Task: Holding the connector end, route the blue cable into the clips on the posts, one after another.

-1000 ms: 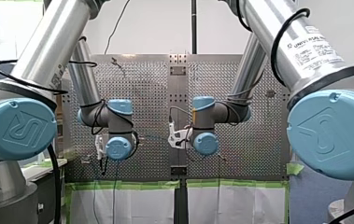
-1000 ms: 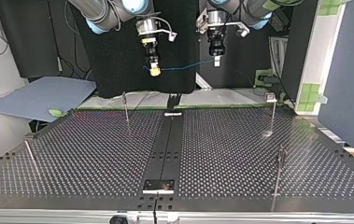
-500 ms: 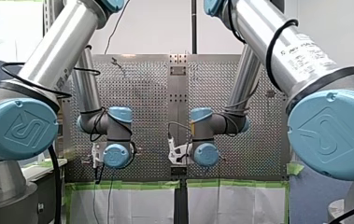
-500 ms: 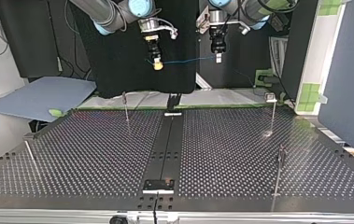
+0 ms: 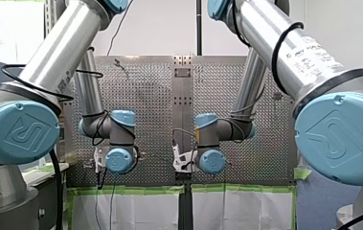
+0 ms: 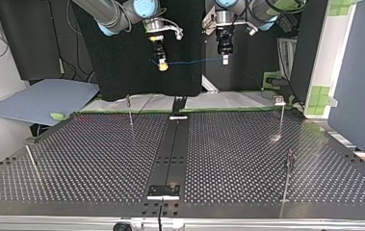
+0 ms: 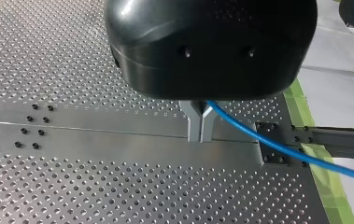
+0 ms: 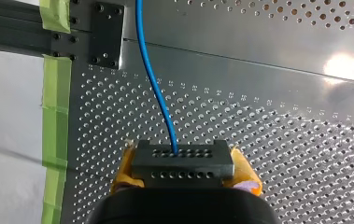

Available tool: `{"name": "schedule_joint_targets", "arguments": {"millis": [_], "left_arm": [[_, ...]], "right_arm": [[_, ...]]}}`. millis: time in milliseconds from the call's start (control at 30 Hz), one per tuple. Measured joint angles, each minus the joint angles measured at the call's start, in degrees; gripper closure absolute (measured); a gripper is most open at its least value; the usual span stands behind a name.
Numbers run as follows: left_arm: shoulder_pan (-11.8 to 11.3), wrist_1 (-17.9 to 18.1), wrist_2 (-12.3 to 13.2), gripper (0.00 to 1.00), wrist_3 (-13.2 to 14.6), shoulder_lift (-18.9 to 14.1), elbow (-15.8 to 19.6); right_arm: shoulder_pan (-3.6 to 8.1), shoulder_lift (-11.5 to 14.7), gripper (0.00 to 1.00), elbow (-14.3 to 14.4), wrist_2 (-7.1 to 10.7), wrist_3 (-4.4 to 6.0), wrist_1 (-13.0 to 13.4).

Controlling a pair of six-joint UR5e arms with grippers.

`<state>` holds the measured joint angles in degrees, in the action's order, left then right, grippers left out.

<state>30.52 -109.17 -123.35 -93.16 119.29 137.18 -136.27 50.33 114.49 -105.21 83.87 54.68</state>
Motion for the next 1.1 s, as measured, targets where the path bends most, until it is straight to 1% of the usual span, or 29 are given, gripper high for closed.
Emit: {"name": "schedule_joint_targets", "arguments": {"millis": [700,767,867,1000,1100], "left_arm": [[0.0,0.0,0.0,1.00,0.0,0.0,0.0],[-0.2,-0.3,0.3,1.00,-0.1,-0.3,0.0],[-0.6,-1.3,1.3,1.00,-0.6,-1.3,-0.2],[-1.2,-3.0,2.8,1.00,-1.8,-3.0,-0.3],[-1.7,-4.7,3.3,1.00,-2.5,-4.7,-0.3]], "right_arm": [[0.00,0.0,1.00,0.0,0.00,0.00,0.0],[0.05,-0.1,1.00,-0.1,-0.14,0.13,-0.1],[0.17,0.3,1.00,-1.0,-1.03,1.03,-1.0],[-0.04,2.0,1.00,-2.9,-2.80,2.90,-2.9],[-0.13,3.4,1.00,-3.8,-2.92,4.33,-4.3]]}}
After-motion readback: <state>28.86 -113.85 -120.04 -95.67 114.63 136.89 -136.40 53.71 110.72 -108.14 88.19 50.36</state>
